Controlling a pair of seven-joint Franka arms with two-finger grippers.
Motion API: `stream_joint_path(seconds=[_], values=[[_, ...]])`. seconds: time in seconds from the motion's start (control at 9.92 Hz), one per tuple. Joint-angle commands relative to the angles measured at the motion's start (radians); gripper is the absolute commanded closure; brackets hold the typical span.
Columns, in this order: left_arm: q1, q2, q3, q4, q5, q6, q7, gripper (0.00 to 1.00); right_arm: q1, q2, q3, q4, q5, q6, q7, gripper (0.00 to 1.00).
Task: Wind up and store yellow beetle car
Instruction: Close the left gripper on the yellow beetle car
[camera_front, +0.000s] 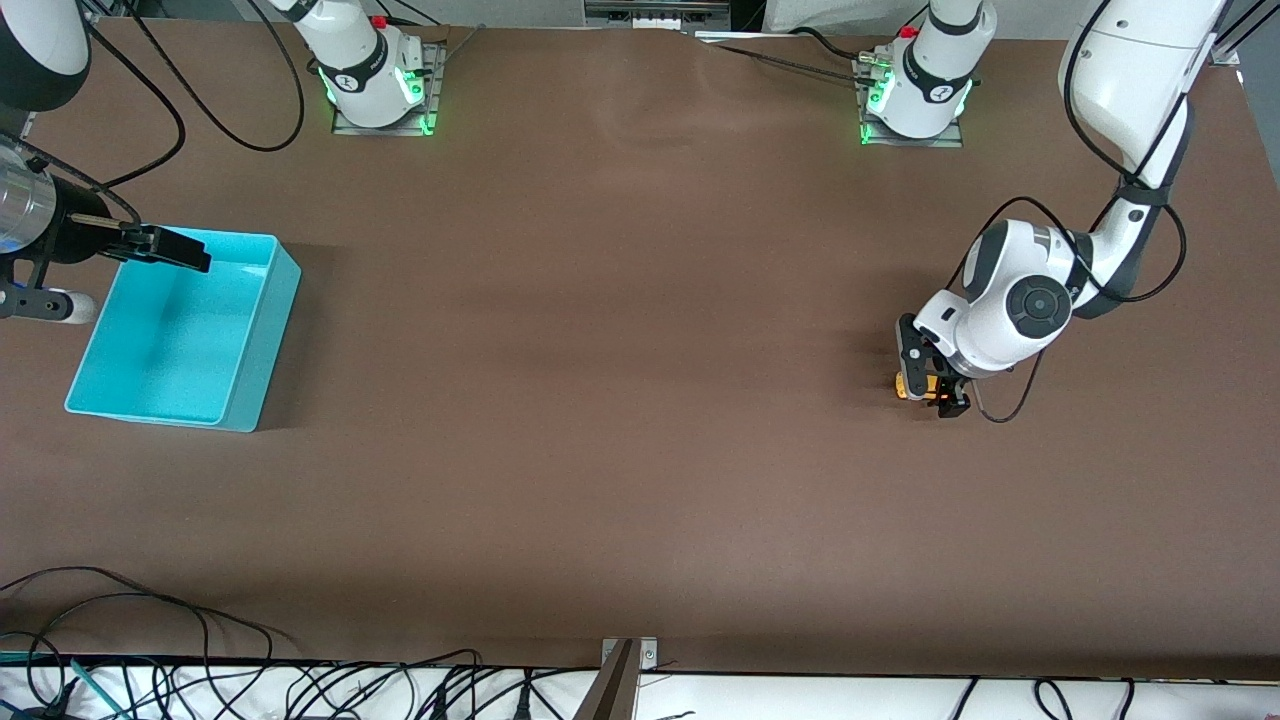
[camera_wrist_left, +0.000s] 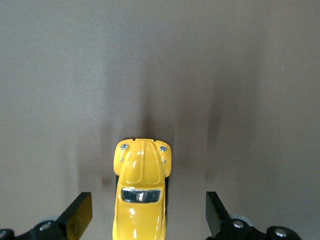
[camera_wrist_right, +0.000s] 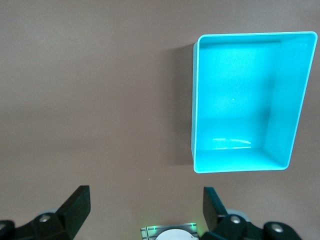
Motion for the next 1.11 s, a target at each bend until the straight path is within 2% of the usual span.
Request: stream_joint_path(seconds=[0.0, 0.2, 0.3, 0.5, 0.71, 0.91, 1.01], values=[[0.007, 0.021, 0.0, 0.006, 0.029, 0.04, 0.031, 0.0, -0.008, -0.007, 0.005, -0.003, 0.004, -0.005, -0.006, 0.0], [0.009, 0.026, 0.0, 0.007, 0.029, 0.045, 0.04, 0.0, -0.008, -0.007, 0.005, -0.003, 0.004, -0.007, -0.006, 0.0], [0.009, 0.026, 0.0, 0.007, 0.029, 0.038, 0.052, 0.12, -0.008, -0.009, 0.005, -0.003, 0.004, -0.008, -0.006, 0.0], [0.015, 0.02, 0.0, 0.007, 0.029, 0.027, 0.057, 0.46, -0.008, -0.009, 0.005, -0.004, 0.004, -0.008, -0.006, 0.0], [0.015, 0.011, 0.0, 0.012, 0.031, 0.016, 0.057, 0.68, -0.01, -0.009, 0.005, -0.006, 0.004, -0.011, -0.009, 0.0], [0.015, 0.011, 0.0, 0.012, 0.029, 0.016, 0.057, 0.8, -0.01, -0.009, 0.002, -0.006, 0.004, -0.01, -0.009, 0.0], [0.015, 0.012, 0.0, 0.012, 0.029, 0.016, 0.058, 0.81, -0.01, -0.009, 0.002, -0.006, 0.004, -0.011, -0.009, 0.0]])
